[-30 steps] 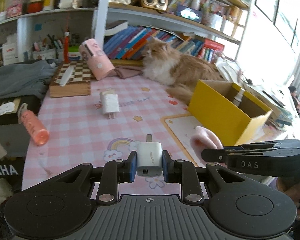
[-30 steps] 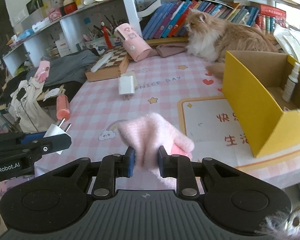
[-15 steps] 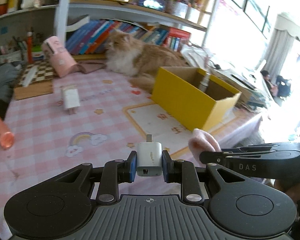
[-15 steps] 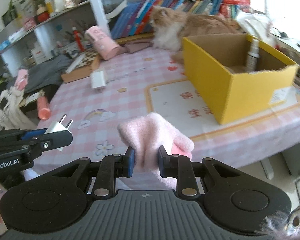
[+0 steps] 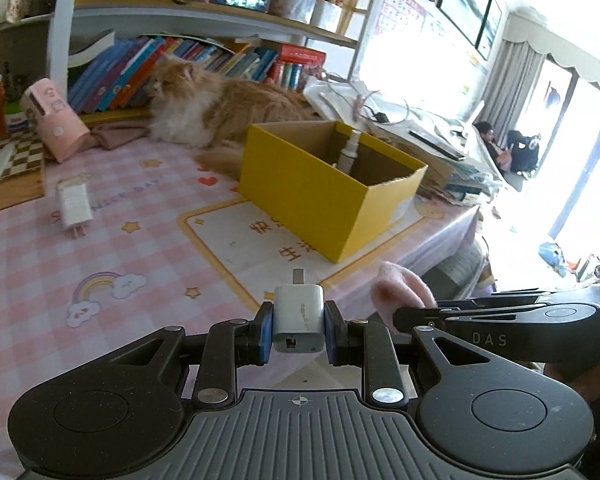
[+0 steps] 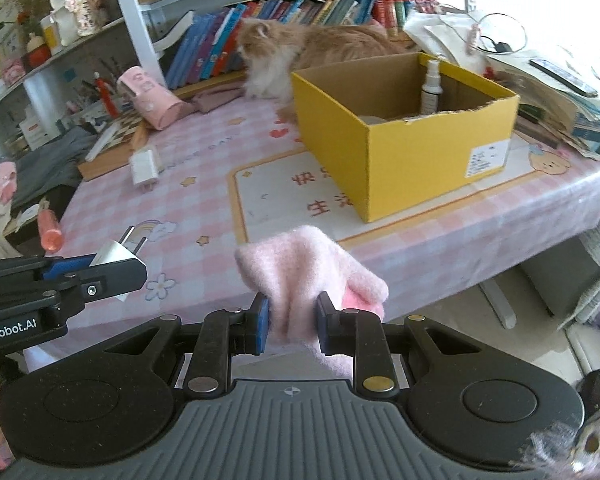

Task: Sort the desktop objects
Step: 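Lift and carry the charger cube and pink glove toward the yellow box, then lower the charger cube and pink glove into the yellow box and open both tools, then withdraw both tools up and away from the yellow box, then move both tools back toward the white charger block on the table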

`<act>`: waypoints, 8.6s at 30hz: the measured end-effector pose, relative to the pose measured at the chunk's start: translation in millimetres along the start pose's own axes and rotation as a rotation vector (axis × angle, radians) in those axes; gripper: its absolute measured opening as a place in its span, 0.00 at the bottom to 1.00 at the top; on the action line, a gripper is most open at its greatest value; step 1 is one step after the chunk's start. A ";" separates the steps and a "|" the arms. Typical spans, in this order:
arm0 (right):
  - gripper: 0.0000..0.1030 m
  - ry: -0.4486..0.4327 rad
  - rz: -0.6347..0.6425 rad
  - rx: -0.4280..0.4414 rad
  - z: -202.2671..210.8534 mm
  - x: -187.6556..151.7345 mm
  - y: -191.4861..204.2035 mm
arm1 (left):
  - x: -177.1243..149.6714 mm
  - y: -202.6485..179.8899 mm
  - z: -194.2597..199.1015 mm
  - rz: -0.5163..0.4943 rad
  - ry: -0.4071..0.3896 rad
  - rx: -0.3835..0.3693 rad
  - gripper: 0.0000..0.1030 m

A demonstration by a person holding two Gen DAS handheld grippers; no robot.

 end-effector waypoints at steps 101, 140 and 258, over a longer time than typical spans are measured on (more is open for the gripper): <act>0.39 -0.037 0.254 0.234 -135.5 197.7 -166.8 | 133.1 -95.6 -213.1 -0.183 -0.058 0.304 0.36; 0.54 -0.164 0.129 0.057 -50.1 136.0 -164.9 | 96.8 -92.8 -124.6 -0.154 -0.090 0.312 0.88; 0.63 0.094 0.417 0.313 -134.5 74.0 90.7 | 11.3 98.4 -22.7 0.161 0.062 0.560 0.97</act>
Point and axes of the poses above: each gripper's, at about its wrist camera, not at the fingertips, and z roughly against the way its jaws point, y to its left, x to its top, the point moved 2 cm from there along -z, roughly the way its jaws point, and after that the axes turned 6 degrees about -z, right-handed, at the moved point
